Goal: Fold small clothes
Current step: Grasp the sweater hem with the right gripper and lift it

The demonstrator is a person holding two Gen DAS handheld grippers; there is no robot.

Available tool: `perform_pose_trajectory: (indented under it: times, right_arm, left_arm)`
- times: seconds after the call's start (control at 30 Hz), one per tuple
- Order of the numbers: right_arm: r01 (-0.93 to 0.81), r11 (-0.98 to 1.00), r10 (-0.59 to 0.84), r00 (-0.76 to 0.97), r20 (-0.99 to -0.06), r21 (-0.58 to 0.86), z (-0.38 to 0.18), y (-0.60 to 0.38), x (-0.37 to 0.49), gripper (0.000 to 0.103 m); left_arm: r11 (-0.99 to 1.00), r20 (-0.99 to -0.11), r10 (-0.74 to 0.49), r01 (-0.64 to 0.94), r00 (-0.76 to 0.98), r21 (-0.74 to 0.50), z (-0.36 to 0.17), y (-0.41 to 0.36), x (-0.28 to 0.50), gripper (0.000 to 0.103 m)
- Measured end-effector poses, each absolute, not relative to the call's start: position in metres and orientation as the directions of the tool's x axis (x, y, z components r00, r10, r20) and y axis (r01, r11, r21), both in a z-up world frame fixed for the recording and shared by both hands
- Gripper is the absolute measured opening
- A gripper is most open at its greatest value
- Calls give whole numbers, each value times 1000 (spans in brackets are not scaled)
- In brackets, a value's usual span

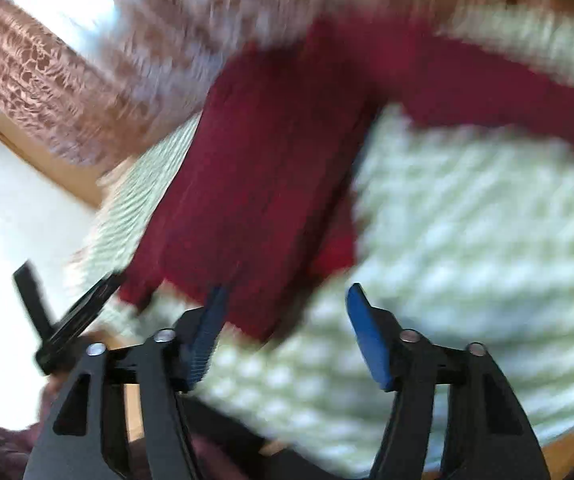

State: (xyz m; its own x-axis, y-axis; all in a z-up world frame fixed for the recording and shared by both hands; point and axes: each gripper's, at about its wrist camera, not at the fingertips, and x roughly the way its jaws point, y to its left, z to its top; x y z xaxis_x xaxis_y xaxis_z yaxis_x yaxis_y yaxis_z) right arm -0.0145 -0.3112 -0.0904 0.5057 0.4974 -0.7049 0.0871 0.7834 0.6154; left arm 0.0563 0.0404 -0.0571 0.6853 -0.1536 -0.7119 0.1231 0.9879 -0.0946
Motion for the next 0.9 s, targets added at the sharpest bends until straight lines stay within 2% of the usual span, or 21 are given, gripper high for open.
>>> perform_pose_trajectory:
  times: [0.07,0.13,0.2,0.23,0.27,0.37,0.57,0.73,0.9]
  right_arm:
    - [101,791,494,475,-728,603,-107,-289,-10,59]
    - [121,755,523,483,-702,645,-115,-279,-7,58]
    - [135,735,526,505,-684,665,-115,-275,1,45]
    - [133,747,513,509,-692,652,-111,-272,5,28]
    - [126,757,506,509,-696,642,-107,-272,10,18]
    - [49,776,505,547,-667,628,-67,-277,17,15]
    - [-36,804,428,729,-535,594,43,-312,46,13]
    - [-35,831,371,779,-506,556,85,-328,78,13]
    - [-33,824,367,793,-487,566,98,-334,100,13]
  left_arm:
    - [987,-711,-162,127,684,-102,-57,43,54,82]
    - [986,-703,-164,134,692,-98,-56,48,50,84]
    - [986,-697,-166,141,698,-94,-56,53,47,86]
    - [985,-697,-166,143,698,-92,-55,54,47,86]
    - [985,-696,-169,148,698,-92,-54,56,47,86]
    - [979,-683,-196,178,704,-97,-49,59,43,86]
    - [948,-667,-313,270,677,-170,-42,42,32,86]
    - [914,-650,-403,323,645,-246,-34,-2,42,86]
    - [886,-686,-462,262,562,-383,-41,-47,66,86]
